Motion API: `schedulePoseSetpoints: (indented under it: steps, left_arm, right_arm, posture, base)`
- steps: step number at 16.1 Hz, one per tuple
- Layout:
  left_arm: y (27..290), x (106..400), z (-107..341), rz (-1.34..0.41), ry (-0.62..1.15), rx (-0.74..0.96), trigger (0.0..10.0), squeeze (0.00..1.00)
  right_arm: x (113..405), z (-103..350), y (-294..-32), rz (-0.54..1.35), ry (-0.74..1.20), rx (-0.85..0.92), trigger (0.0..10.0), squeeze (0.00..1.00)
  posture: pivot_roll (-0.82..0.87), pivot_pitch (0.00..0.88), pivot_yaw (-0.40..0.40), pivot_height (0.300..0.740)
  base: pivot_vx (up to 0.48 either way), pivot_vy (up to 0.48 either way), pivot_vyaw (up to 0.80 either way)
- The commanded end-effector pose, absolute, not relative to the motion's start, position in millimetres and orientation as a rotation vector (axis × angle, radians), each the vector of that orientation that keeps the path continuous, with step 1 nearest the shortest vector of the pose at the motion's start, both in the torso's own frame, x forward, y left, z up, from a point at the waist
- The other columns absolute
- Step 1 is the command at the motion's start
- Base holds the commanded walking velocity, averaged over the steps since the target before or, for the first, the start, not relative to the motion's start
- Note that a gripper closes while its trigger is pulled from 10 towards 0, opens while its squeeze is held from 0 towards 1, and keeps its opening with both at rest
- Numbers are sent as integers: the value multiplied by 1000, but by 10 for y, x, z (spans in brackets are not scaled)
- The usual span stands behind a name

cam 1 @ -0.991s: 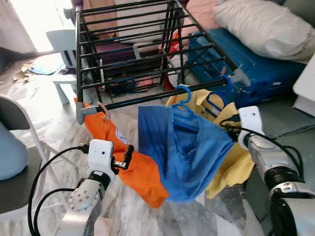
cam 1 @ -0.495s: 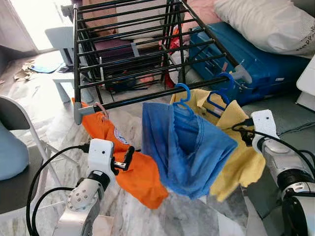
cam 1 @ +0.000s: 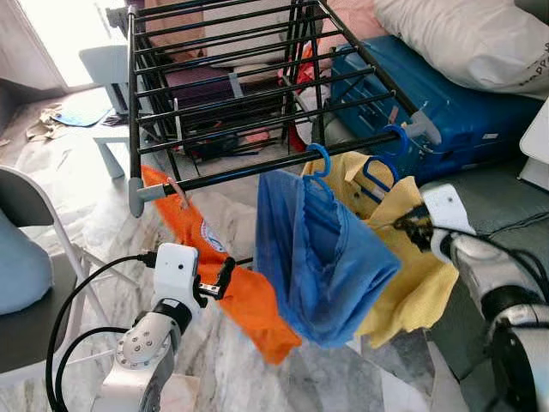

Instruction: Hang hanger

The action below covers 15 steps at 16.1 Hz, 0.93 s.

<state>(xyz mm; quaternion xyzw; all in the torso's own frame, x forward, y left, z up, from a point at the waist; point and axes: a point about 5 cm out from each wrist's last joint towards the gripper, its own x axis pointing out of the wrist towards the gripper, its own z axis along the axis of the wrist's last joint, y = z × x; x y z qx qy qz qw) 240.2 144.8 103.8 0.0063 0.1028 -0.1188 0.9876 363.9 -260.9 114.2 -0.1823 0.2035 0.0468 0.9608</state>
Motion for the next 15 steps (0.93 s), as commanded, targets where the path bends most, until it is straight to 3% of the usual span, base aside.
schedulePoseSetpoints:
  steps: [1, 2, 3, 15]
  left_arm:
    - [1458, 2393, 1063, -243, 206, 27, 10000, 0]
    - [1457, 2390, 1062, -242, 207, 26, 10000, 0]
    - [1458, 2384, 1057, -240, 209, 26, 10000, 0]
    - [1397, 2380, 1025, -237, 220, 13, 10000, 0]
  right_arm:
    - [3678, 1200, -2583, 109, 399, -363, 4314, 0]
    - [3689, 1217, -2577, 108, 392, -354, 4314, 0]
    - [3696, 1218, -2553, 121, 391, -337, 0, 0]
    - [3699, 1152, -2475, 86, 398, -190, 0, 0]
  posture:
    - [15, 83, 94, 740]
    - [15, 83, 94, 740]
    - [16, 85, 91, 740]
    - [2, 91, 73, 740]
  base:
    - [0, 0, 0]
    - [0, 0, 0]
    - [0, 0, 0]
    - [0, 0, 0]
